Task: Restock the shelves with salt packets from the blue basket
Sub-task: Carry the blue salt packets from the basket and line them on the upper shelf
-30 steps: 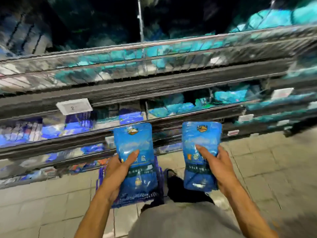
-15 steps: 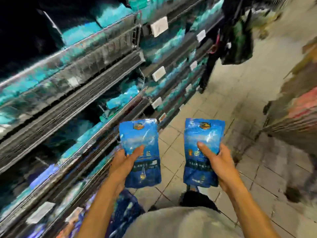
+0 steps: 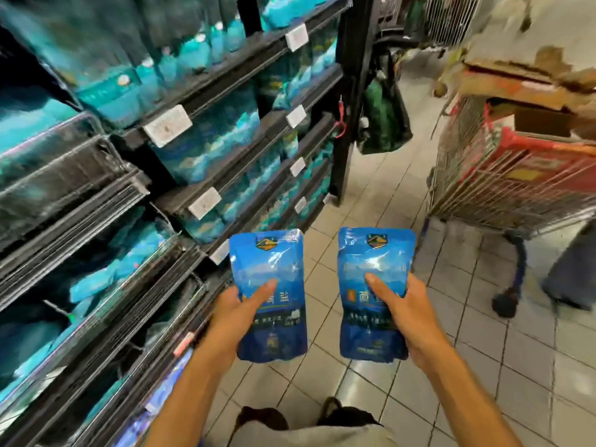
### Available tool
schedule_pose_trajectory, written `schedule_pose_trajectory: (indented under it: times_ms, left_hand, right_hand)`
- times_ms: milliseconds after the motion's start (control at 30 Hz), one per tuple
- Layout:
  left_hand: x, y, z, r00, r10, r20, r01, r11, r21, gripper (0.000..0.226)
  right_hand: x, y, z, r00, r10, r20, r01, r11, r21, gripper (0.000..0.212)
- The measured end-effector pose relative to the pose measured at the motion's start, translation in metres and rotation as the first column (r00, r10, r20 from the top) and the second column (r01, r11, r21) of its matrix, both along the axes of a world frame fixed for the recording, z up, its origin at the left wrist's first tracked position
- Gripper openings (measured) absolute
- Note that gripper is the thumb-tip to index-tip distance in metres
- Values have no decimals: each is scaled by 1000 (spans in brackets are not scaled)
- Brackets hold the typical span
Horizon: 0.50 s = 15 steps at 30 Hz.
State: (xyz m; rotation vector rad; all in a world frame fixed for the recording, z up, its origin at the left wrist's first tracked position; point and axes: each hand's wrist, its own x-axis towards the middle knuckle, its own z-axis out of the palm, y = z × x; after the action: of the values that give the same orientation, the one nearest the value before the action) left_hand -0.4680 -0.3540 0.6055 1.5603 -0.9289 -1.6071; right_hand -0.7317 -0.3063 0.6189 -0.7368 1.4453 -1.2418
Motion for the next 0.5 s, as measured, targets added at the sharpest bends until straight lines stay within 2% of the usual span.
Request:
schedule_pose_trajectory:
  times_ms: [167,333,500]
  left_hand:
    - [-32,-48,16,999,36,5,-36,998,-46,62]
    - [-48,-106,37,996,92,-19,-93,988,-126,52]
    - [-57,-183,66,993,117,-35,-122,969,-215,62]
  right_hand:
    - [-31,-52,9,1000,24,11,-23,999,-26,49]
    - [-41,-118,19,998,67,6,-66,994,-83,48]
    - [-39,-209,43,993,115,-25,-118,979,-166,40]
